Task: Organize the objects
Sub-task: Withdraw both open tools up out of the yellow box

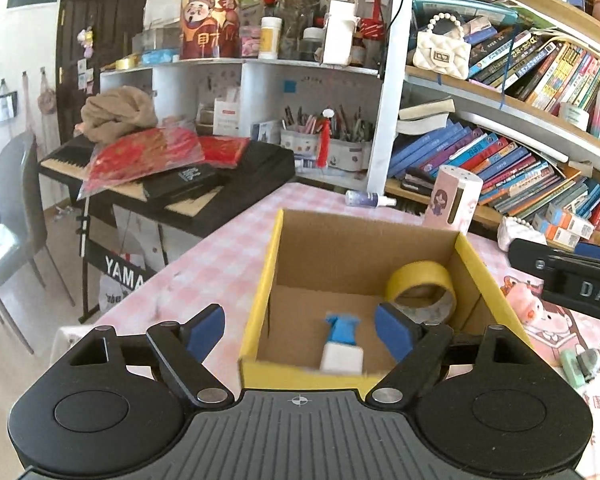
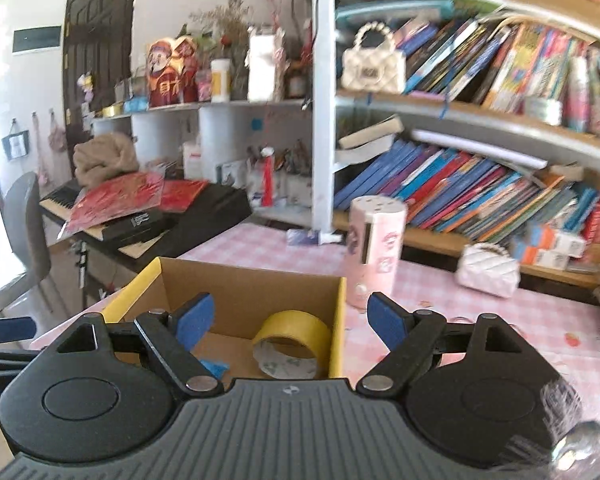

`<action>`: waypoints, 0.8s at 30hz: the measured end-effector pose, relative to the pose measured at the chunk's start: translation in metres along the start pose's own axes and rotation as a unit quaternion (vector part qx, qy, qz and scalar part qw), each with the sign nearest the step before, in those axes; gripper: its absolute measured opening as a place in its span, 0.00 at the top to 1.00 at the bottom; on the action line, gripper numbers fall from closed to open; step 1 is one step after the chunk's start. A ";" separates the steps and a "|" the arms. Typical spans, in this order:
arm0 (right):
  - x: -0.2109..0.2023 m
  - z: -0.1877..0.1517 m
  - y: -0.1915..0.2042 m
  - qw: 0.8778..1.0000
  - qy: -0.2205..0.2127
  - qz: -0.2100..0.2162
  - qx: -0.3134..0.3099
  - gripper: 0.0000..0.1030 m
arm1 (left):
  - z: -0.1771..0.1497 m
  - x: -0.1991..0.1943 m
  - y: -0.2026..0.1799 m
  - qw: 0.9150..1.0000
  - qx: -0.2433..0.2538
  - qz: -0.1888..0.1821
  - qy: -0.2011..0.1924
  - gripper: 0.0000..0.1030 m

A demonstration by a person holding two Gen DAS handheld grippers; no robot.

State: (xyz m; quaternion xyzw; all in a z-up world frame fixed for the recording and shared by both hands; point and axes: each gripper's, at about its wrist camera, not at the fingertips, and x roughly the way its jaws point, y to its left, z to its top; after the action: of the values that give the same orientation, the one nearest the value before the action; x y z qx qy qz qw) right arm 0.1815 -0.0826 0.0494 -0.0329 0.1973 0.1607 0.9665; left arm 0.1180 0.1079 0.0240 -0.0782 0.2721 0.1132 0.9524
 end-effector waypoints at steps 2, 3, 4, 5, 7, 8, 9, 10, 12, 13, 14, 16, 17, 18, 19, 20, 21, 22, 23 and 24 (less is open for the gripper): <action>-0.011 -0.008 0.002 1.000 0.001 -0.020 0.003 0.19 | -0.007 -0.006 0.004 1.000 -0.003 0.002 0.002 0.18; -0.016 -0.013 0.004 1.000 0.005 -0.029 0.004 0.19 | -0.011 -0.010 0.005 1.000 -0.004 0.003 0.004 0.17; -0.020 -0.018 0.005 0.999 0.013 -0.034 0.003 0.19 | -0.014 -0.013 0.007 1.000 -0.006 0.003 0.007 0.17; -0.021 -0.022 0.007 0.999 0.022 -0.038 0.001 0.19 | -0.018 -0.016 0.008 1.000 -0.007 0.003 0.009 0.17; -0.027 -0.032 0.012 0.998 0.039 -0.049 -0.005 0.19 | -0.026 -0.023 0.012 1.000 -0.008 0.004 0.017 0.16; -0.031 -0.038 0.015 0.998 0.048 -0.050 -0.006 0.19 | -0.029 -0.026 0.014 1.000 -0.009 0.005 0.021 0.16; -0.034 -0.044 0.017 0.997 0.058 -0.050 -0.006 0.19 | -0.034 -0.031 0.017 1.000 -0.011 0.005 0.025 0.16; -0.038 -0.050 0.019 0.997 0.066 -0.049 -0.003 0.19 | -0.037 -0.034 0.019 1.000 -0.013 0.006 0.028 0.16; -0.046 -0.059 0.024 0.996 0.079 -0.044 -0.002 0.19 | -0.044 -0.041 0.024 0.999 -0.018 0.006 0.035 0.15; -0.050 -0.064 0.027 0.996 0.084 -0.043 -0.004 0.19 | -0.047 -0.044 0.026 0.999 -0.020 0.006 0.039 0.15; -0.055 -0.069 0.030 0.995 0.087 -0.042 -0.007 0.19 | -0.050 -0.047 0.028 0.999 -0.021 0.006 0.041 0.15; -0.063 -0.077 0.035 0.995 0.095 -0.040 -0.011 0.18 | -0.056 -0.054 0.031 0.999 -0.021 0.008 0.044 0.15; -0.068 -0.080 0.037 0.994 0.098 -0.040 -0.011 0.18 | -0.058 -0.056 0.032 0.999 -0.022 0.008 0.045 0.15; -0.072 -0.084 0.039 0.994 0.101 -0.040 -0.011 0.18 | -0.061 -0.059 0.034 0.999 -0.021 0.009 0.047 0.15; -0.075 -0.088 0.040 0.994 0.104 -0.039 -0.011 0.17 | -0.064 -0.061 0.035 0.998 -0.021 0.010 0.050 0.15; -0.079 -0.091 0.042 0.993 0.109 -0.039 -0.012 0.17 | -0.068 -0.064 0.035 0.998 -0.019 0.010 0.054 0.15; -0.081 -0.094 0.043 0.993 0.113 -0.041 -0.012 0.16 | -0.071 -0.066 0.036 0.998 -0.017 0.010 0.057 0.15; -0.084 -0.098 0.044 0.992 0.117 -0.043 -0.013 0.16 | -0.074 -0.068 0.036 0.998 -0.014 0.009 0.061 0.15; -0.087 -0.101 0.045 0.992 0.121 -0.044 -0.013 0.16 | -0.077 -0.070 0.035 0.998 -0.011 0.008 0.063 0.15; -0.089 -0.104 0.047 0.991 0.126 -0.046 -0.013 0.16 | -0.080 -0.071 0.035 0.998 -0.006 0.007 0.067 0.15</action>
State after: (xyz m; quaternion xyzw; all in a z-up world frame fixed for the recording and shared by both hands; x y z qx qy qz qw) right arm 0.0499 -0.0783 -0.0116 -0.0747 0.3140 0.1135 0.9397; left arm 0.0105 0.1122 -0.0078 -0.0891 0.3354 0.1163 0.9306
